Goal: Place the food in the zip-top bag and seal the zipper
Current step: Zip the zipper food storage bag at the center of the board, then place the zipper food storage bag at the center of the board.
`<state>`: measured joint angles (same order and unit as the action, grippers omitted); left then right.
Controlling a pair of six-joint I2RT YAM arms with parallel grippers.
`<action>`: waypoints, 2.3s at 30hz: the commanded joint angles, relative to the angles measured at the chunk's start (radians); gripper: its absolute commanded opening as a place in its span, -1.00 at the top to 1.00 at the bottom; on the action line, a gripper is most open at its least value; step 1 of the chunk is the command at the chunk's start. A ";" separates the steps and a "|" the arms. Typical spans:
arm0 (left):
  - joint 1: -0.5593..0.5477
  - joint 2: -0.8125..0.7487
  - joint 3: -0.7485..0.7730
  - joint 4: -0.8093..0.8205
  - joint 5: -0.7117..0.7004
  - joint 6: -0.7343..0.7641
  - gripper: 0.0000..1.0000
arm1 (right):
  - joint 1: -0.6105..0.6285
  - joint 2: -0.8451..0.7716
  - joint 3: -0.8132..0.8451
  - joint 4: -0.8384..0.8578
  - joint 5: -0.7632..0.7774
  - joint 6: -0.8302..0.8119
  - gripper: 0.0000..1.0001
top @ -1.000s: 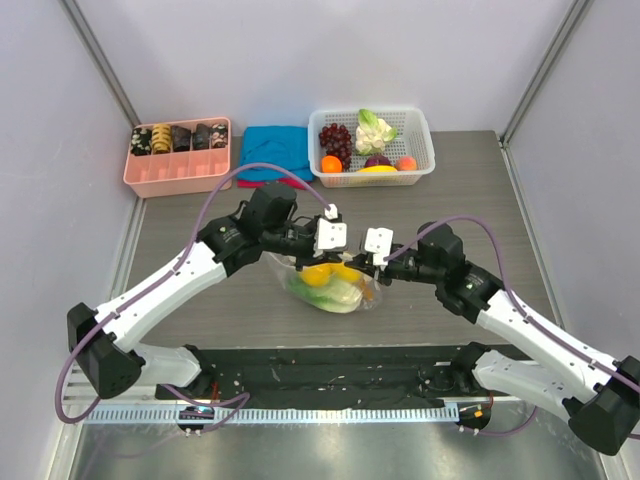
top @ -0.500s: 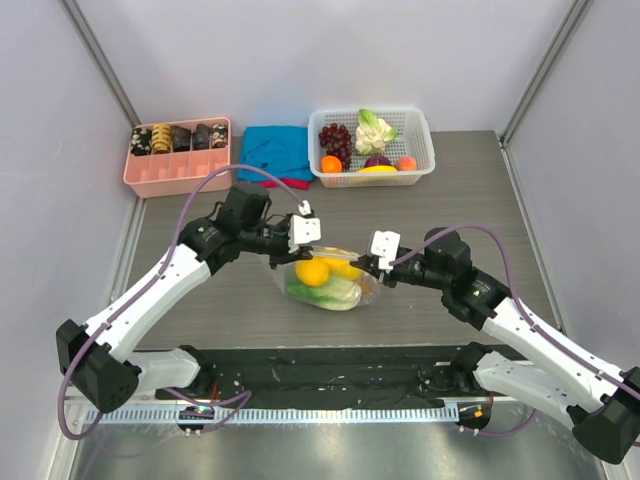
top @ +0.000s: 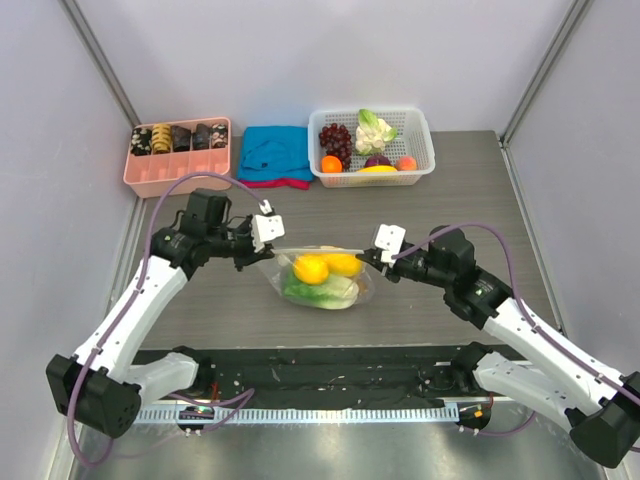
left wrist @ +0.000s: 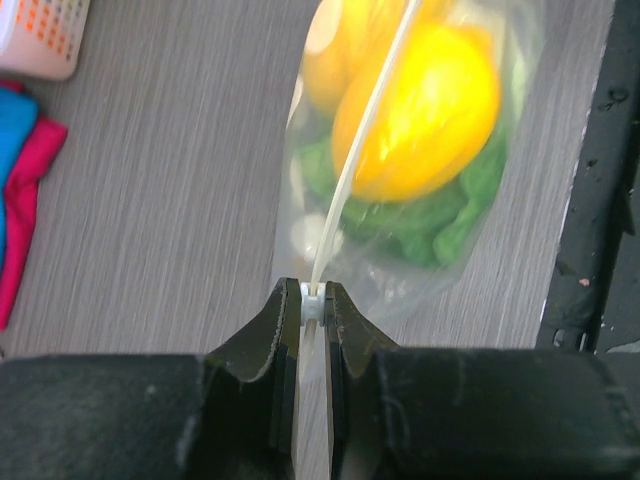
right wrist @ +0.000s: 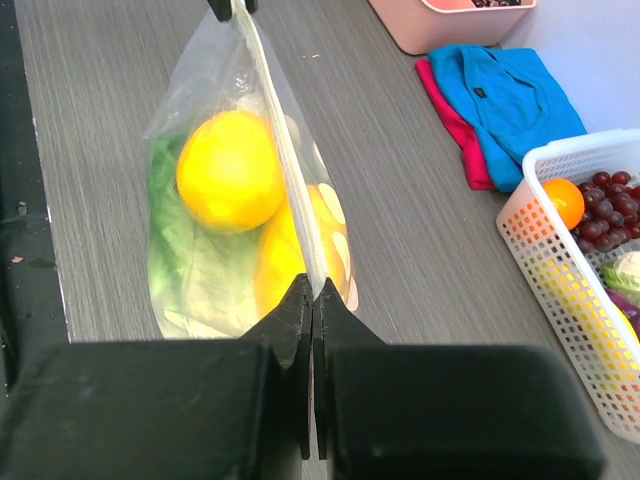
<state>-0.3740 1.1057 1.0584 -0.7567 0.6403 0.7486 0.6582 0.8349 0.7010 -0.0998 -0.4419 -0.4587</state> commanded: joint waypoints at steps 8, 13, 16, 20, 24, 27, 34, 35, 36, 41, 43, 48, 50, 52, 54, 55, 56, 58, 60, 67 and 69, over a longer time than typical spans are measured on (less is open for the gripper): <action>0.184 -0.046 -0.015 -0.110 -0.013 0.115 0.89 | -0.029 -0.036 0.002 0.026 0.043 -0.017 0.98; 0.193 -0.056 -0.021 -0.122 -0.024 0.110 0.88 | -0.029 -0.022 0.018 0.026 0.040 -0.035 0.98; 0.193 -0.075 -0.037 -0.109 -0.016 0.084 0.86 | -0.029 -0.017 0.031 0.025 0.020 -0.035 0.98; 0.190 -0.099 -0.040 -0.089 0.021 -0.007 0.66 | -0.029 -0.007 0.035 0.035 -0.023 -0.037 0.98; 0.104 -0.101 0.055 -0.112 0.049 -0.145 0.07 | -0.028 0.024 0.064 0.018 -0.095 -0.032 0.98; -0.018 -0.093 0.089 -0.107 -0.011 -0.196 -0.24 | -0.023 0.039 0.078 0.011 -0.129 -0.032 0.98; -0.167 -0.047 0.052 0.005 -0.096 -0.229 -0.52 | -0.019 0.021 0.075 -0.023 -0.153 -0.063 0.98; -0.183 -0.021 0.051 0.029 -0.103 -0.230 -0.52 | -0.020 0.017 0.075 -0.029 -0.156 -0.066 0.98; -0.187 -0.011 0.052 0.039 -0.108 -0.236 -0.52 | -0.020 0.017 0.075 -0.031 -0.155 -0.066 0.98; -0.241 0.048 0.046 0.068 -0.113 -0.233 -0.50 | -0.019 0.006 0.072 -0.035 -0.158 -0.064 0.98; -0.259 0.066 0.038 0.089 -0.126 -0.232 -0.47 | -0.019 0.003 0.069 -0.037 -0.162 -0.064 0.98; -0.301 0.103 0.043 0.096 -0.122 -0.256 -0.04 | -0.014 0.000 0.074 -0.066 -0.169 -0.089 0.98; -0.310 0.106 0.046 0.097 -0.116 -0.264 0.24 | -0.015 -0.003 0.074 -0.072 -0.169 -0.092 0.98; -0.313 0.106 0.052 0.100 -0.108 -0.287 0.57 | -0.014 -0.008 0.072 -0.075 -0.170 -0.089 0.98; -0.313 0.111 0.064 0.103 -0.102 -0.322 0.80 | -0.012 -0.013 0.071 -0.077 -0.172 -0.077 0.98; -0.312 0.112 0.069 0.132 -0.116 -0.356 1.00 | -0.014 -0.014 0.072 -0.075 -0.172 -0.030 0.98; -0.309 0.124 0.080 0.148 -0.142 -0.383 1.00 | -0.012 -0.013 0.090 -0.078 -0.170 0.020 0.76; -0.290 0.150 0.115 0.146 -0.140 -0.408 1.00 | -0.014 -0.008 0.112 -0.095 -0.153 0.157 0.10; -0.284 0.213 0.205 0.137 -0.169 -0.401 1.00 | -0.014 -0.014 0.138 -0.103 -0.100 0.237 -0.65; -0.279 0.450 0.559 0.042 -0.263 -0.272 1.00 | -0.015 -0.091 0.196 -0.084 0.138 0.615 -0.99; -0.278 0.492 0.587 0.048 -0.286 -0.229 1.00 | -0.050 -0.100 0.213 -0.097 0.170 0.683 -1.00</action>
<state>-0.6613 1.5562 1.5482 -0.7105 0.4156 0.4232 0.6399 0.7811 0.8444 -0.2268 -0.3798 0.0074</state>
